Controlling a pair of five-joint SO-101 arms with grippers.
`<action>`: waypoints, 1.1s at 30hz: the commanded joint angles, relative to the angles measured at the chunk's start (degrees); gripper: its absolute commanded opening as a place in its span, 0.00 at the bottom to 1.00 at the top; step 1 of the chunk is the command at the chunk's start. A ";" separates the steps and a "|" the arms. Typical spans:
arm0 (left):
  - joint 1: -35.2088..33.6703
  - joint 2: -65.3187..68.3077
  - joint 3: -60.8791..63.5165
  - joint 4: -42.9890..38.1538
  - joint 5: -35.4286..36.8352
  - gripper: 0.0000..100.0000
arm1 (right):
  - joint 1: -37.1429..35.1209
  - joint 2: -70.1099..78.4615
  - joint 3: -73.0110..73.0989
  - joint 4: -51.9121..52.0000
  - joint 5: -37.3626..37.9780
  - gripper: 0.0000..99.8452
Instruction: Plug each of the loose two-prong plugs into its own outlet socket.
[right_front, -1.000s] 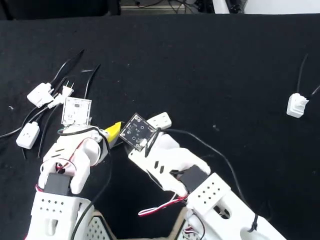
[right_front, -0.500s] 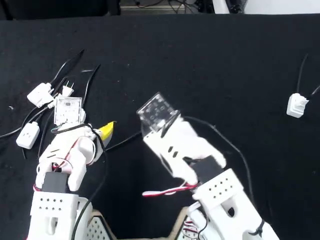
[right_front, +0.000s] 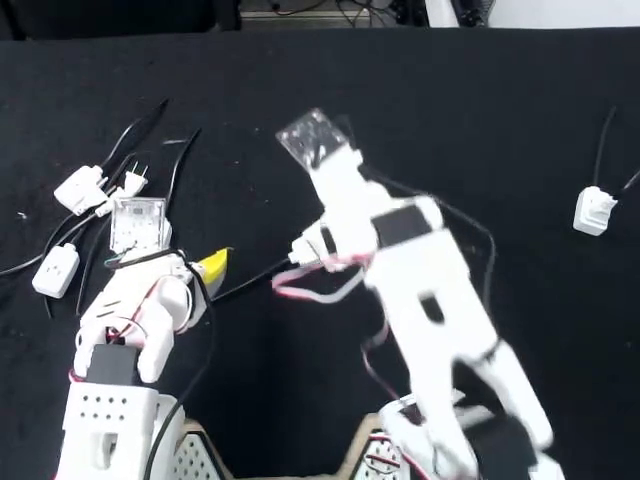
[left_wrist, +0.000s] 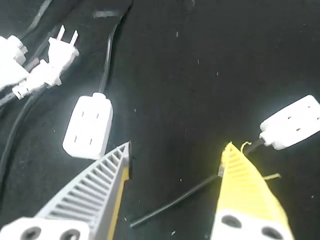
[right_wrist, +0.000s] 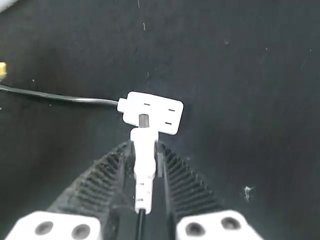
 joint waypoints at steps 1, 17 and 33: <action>-0.31 -0.53 1.19 -3.78 0.62 0.29 | 1.49 8.04 -13.49 6.59 -0.62 0.01; -0.22 -0.53 2.24 -5.36 0.62 0.29 | 1.58 34.68 -39.69 24.18 -0.62 0.01; -0.22 -0.53 2.42 -5.36 0.62 0.29 | 7.47 50.59 -56.84 31.03 -0.62 0.01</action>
